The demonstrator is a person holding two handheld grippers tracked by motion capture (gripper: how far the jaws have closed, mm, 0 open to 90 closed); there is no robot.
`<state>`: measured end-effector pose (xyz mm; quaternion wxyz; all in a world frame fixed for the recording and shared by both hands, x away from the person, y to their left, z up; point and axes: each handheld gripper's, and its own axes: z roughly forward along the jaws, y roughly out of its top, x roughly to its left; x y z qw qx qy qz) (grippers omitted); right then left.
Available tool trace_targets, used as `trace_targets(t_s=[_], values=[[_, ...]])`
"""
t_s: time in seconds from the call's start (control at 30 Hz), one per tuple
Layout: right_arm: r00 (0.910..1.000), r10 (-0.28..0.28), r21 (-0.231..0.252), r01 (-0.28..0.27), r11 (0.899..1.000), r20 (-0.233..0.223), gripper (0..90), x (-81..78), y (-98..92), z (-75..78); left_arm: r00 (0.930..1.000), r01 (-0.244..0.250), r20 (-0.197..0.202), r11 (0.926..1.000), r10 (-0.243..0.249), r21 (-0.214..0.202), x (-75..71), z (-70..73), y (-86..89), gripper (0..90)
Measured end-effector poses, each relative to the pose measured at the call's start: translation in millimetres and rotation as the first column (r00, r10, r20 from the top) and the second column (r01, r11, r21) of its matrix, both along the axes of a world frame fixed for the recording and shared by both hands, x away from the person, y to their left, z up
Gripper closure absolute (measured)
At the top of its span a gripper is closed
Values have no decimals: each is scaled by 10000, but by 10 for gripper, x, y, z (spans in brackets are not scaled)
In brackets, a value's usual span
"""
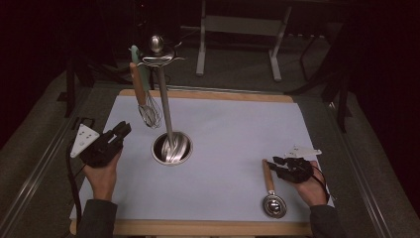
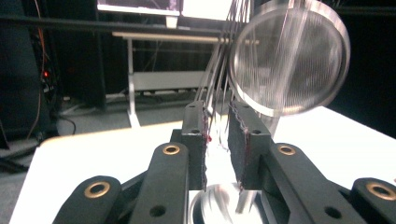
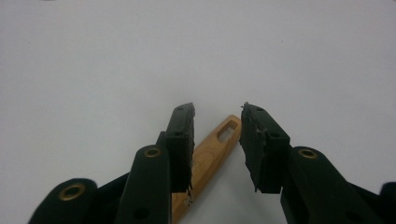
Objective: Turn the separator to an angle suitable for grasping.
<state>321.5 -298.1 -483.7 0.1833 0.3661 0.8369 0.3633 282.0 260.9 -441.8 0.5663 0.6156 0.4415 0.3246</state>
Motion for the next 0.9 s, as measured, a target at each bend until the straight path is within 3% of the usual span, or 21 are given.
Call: trace_targets(t_s=[0.13,0.37,0.57,0.7,0.9], values=[[10000,-25,-29,25,10000,-36,649,-9,-9,-6,9971,-33,-760,9995,56,301,24,-187,-14,772],[9998,-175,-108,174,9998,-104,664,-17,-24,-49,9793,82,-2024,9983,36,576,47,-484,-36,771],[9991,-285,-219,279,9994,-314,714,-8,-26,-104,9635,281,-2679,9954,-25,918,59,-655,-76,758],[9977,-406,-534,377,9979,-552,893,-2,-18,-162,9549,286,-2969,9954,-1,918,57,-764,-81,749],[9901,-722,-599,653,9961,-1207,898,39,-17,-239,9473,281,-3204,9957,17,884,25,-921,-84,749]])
